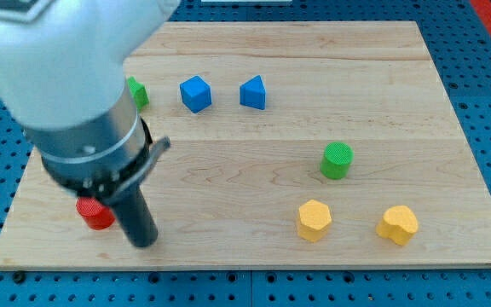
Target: Move the red star to center left
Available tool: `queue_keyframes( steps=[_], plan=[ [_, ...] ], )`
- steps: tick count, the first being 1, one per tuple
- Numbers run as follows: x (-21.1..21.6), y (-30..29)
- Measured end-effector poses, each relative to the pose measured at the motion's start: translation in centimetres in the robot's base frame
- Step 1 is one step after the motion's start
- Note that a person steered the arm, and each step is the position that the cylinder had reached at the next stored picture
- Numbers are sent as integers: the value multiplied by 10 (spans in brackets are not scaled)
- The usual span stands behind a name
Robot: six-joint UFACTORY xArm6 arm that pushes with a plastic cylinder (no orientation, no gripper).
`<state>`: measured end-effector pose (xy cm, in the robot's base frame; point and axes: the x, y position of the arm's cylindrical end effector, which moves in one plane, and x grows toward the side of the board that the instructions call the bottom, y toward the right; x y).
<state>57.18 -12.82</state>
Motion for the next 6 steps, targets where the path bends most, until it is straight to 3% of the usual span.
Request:
queue_keyframes(
  steps=[1,2,3,4,5,6],
  plan=[
    [-40,-75],
    [-11,-8],
    [23,-70],
    [15,-150],
    [-44,-161],
    [-74,-133]
  ],
)
